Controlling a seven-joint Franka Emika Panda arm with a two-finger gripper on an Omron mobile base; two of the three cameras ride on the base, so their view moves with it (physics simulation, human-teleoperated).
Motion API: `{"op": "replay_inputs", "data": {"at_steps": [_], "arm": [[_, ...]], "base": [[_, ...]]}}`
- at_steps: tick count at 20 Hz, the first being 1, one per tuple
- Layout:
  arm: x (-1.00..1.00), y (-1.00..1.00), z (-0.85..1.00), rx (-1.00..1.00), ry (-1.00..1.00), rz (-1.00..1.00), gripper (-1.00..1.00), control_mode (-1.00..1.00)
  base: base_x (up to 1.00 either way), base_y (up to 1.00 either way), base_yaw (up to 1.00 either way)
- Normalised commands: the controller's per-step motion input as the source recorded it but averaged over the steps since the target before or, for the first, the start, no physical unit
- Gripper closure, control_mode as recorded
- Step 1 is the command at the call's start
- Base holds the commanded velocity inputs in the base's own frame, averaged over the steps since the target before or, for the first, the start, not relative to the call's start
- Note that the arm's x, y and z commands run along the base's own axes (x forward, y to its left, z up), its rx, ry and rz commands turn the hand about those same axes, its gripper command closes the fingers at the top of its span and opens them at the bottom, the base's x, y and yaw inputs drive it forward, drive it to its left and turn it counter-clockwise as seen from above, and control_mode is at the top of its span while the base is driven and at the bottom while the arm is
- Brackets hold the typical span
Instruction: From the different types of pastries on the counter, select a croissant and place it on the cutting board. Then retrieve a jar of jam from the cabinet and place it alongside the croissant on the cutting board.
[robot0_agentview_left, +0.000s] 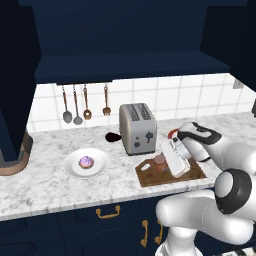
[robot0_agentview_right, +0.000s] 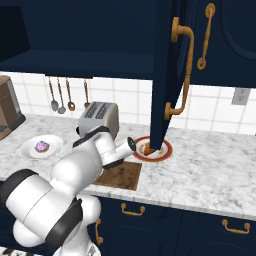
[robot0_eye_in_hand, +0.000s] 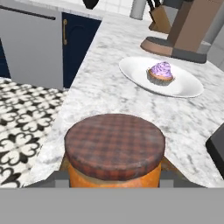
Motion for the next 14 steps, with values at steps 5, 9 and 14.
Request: {"op": "replay_inputs", "data": {"at_steps": [5,9,14], "arm": [[0.02,0.0,-0.15,0.0,0.06,0.0,1.0,-1.0],[0.02,0.0,-0.19,0.0,0.03,0.0,1.0,-1.0],[0.13,-0.03,-0.23,0.0,0.0,0.0,1.0,-1.0]], "base": [[0.0,0.0,0.0],[0.0,0.0,0.0],[0.0,0.0,0.0]]}}
